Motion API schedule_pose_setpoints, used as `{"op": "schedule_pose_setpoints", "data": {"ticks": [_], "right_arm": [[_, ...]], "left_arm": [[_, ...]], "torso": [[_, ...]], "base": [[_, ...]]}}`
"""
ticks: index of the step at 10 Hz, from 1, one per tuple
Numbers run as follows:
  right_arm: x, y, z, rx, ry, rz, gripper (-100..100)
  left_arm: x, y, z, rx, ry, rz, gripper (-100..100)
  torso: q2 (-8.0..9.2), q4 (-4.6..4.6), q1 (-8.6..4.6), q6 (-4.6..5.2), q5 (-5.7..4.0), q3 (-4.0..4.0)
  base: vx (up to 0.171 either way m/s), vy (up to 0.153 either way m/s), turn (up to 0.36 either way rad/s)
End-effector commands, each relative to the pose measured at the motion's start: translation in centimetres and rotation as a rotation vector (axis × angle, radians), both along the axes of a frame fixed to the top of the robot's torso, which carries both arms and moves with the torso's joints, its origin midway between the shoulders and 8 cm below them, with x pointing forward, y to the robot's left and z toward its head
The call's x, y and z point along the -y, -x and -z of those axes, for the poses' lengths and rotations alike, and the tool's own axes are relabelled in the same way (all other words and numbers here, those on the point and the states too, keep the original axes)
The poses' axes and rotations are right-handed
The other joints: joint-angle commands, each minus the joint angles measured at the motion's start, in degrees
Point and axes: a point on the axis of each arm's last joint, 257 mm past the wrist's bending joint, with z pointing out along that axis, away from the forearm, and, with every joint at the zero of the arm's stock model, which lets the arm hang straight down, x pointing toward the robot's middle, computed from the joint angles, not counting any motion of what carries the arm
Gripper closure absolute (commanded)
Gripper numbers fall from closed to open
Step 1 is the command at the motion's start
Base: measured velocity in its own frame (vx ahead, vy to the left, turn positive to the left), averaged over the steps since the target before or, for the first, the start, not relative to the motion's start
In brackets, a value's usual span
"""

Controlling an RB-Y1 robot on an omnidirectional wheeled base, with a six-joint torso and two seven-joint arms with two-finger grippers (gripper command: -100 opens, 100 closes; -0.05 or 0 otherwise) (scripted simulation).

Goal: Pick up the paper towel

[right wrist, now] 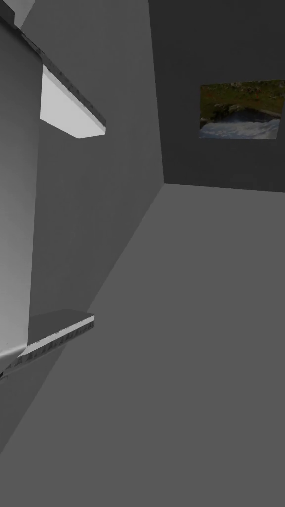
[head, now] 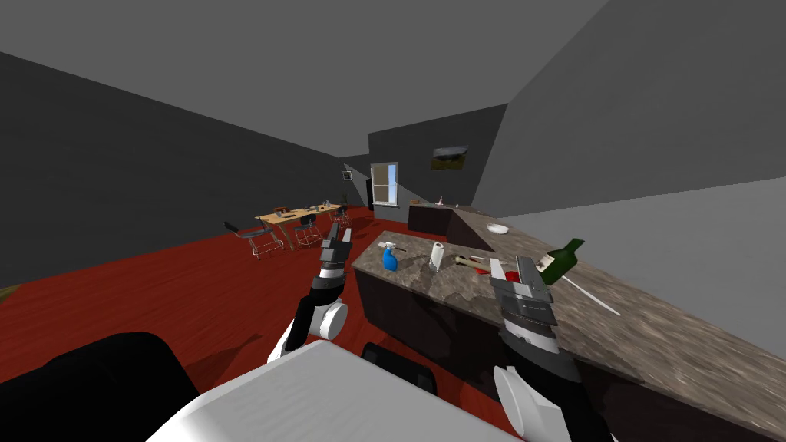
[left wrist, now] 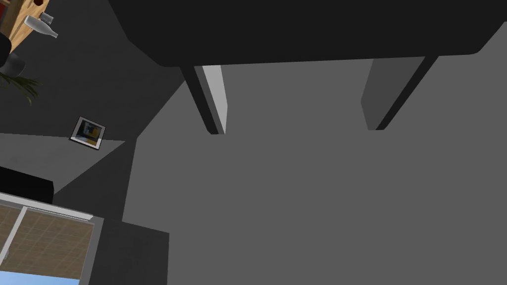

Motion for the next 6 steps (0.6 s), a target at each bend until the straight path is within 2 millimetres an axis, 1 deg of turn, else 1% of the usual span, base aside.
{"op": "schedule_pose_setpoints", "data": {"ticks": [1, 4, 5, 6], "right_arm": [[0.3, -1.2, 2.2, -0.070, 0.065, 0.037, -100], [1.9, -3.5, 6.7, -0.203, 0.188, 0.118, -100], [2.0, -3.6, 7.0, -0.209, 0.188, 0.119, -100], [2.7, -4.3, 8.6, -0.257, 0.230, 0.148, -100]], "left_arm": [[0.0, 0.0, 0.0, 0.000, 0.000, 0.000, 0], [0.0, 0.0, 0.0, 0.000, 0.000, 0.000, 0], [0.0, 0.0, 0.0, 0.000, 0.000, 0.000, 0], [0.0, 0.0, 0.0, 0.000, 0.000, 0.000, 0]], "torso": [[0.00, 0.00, 0.00, 0.00, 0.00, 0.00], [0.03, 0.01, 0.19, 0.00, 0.06, 0.02], [0.02, 0.01, 0.16, 0.01, 0.05, 0.02], [-0.05, 0.00, -0.12, 0.01, 0.00, -0.02]], "base": [[-0.122, 0.227, 0.041], [-0.097, 0.226, 0.043], [-0.068, 0.132, 0.011], [-0.076, 0.121, 0.044]]}}
